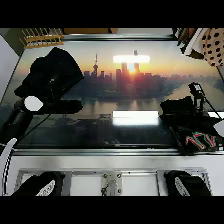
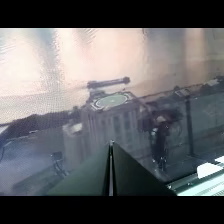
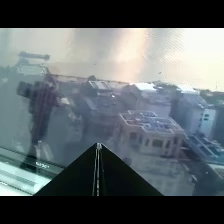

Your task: Fold the clothes and pants, and hang the long-sleeved shirts on hangers.

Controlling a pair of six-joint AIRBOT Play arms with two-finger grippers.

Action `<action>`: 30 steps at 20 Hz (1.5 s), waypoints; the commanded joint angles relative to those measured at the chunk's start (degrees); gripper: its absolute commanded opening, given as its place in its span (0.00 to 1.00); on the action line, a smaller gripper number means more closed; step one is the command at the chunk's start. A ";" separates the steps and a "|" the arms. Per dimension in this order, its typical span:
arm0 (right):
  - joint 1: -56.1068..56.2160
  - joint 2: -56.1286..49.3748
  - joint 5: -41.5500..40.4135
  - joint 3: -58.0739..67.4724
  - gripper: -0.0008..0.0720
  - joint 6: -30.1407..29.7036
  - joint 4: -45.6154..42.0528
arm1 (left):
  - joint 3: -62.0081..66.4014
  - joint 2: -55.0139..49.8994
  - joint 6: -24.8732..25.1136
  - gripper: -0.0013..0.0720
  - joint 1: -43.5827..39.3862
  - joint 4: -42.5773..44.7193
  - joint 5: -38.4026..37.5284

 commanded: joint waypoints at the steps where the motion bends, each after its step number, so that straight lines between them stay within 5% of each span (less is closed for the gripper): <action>1: 0.04 -0.02 0.00 0.02 0.05 0.02 0.02 | -0.02 0.00 0.00 0.04 -0.02 0.00 0.02; 14: 0.04 -0.04 0.00 0.02 0.05 0.02 0.02 | 0.00 0.00 0.04 0.07 0.02 0.66 1.36; 16: 0.04 -0.02 0.00 0.02 0.05 0.02 0.02 | 0.11 -0.02 -1.29 1.00 2.10 5.35 5.33; 19: 0.04 -0.04 0.00 0.02 0.05 0.02 0.02 | 0.11 -2.75 -10.12 0.96 13.51 7.89 10.95; 24: 0.04 -0.04 0.00 0.02 0.05 0.02 0.02 | 0.13 -16.96 -12.90 0.96 30.27 1.84 16.24; 30: 0.04 -0.02 0.00 0.02 0.05 0.02 0.02 | 8.55 -32.98 -11.76 0.96 31.52 -5.05 22.01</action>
